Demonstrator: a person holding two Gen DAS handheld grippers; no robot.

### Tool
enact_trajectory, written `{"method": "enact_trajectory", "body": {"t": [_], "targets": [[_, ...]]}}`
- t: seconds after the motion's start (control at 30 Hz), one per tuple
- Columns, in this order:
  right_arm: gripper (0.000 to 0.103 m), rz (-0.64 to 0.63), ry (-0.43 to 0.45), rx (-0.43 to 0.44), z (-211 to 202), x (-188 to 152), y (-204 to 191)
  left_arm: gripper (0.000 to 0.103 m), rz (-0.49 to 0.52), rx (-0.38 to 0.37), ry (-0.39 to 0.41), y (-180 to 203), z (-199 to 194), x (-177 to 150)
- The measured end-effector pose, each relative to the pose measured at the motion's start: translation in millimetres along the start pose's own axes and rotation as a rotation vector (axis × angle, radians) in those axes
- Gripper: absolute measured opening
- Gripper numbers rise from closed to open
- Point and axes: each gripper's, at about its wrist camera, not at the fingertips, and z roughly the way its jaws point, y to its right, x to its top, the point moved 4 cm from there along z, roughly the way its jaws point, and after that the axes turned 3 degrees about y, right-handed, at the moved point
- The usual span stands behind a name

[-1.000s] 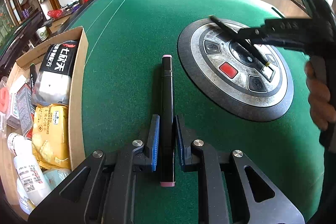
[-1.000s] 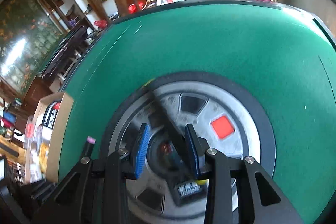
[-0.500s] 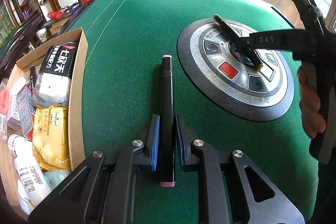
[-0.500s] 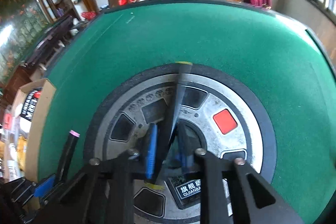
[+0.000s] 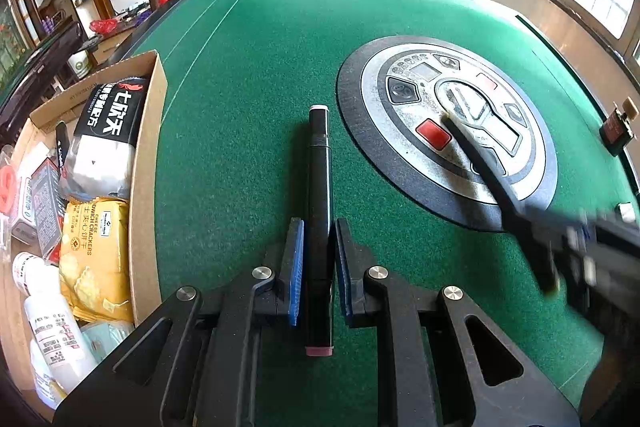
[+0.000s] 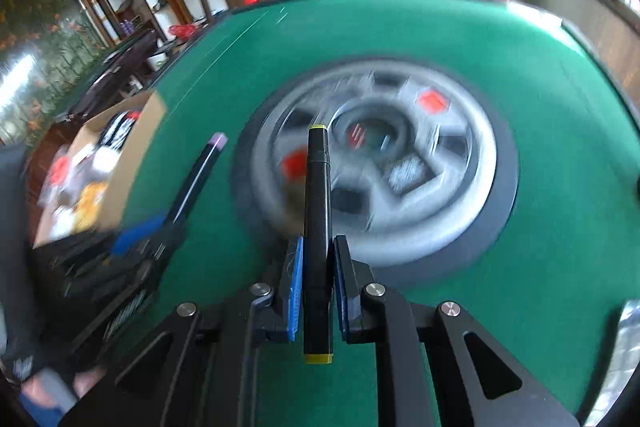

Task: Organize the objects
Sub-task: 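Grasp the pink-capped black marker with the left gripper while the right grasps the yellow-capped black marker, then carry both black markers over the cardboard box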

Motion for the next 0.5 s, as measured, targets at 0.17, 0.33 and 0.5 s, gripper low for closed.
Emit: {"method": "enact_trajectory", "body": {"t": [0.17, 0.33, 0.5], "targets": [[0.014, -0.05, 0.005, 0.002, -7, -11, -15, 0.014, 0.003, 0.005, 0.003, 1, 0, 0], [0.014, -0.069, 0.009, -0.022, 2, -10, -17, 0.015, 0.008, 0.008, 0.006, 1, 0, 0], [0.013, -0.098, -0.003, -0.066, 13, -8, -21, 0.015, 0.025, 0.025, 0.017, 5, 0, 1]]}}
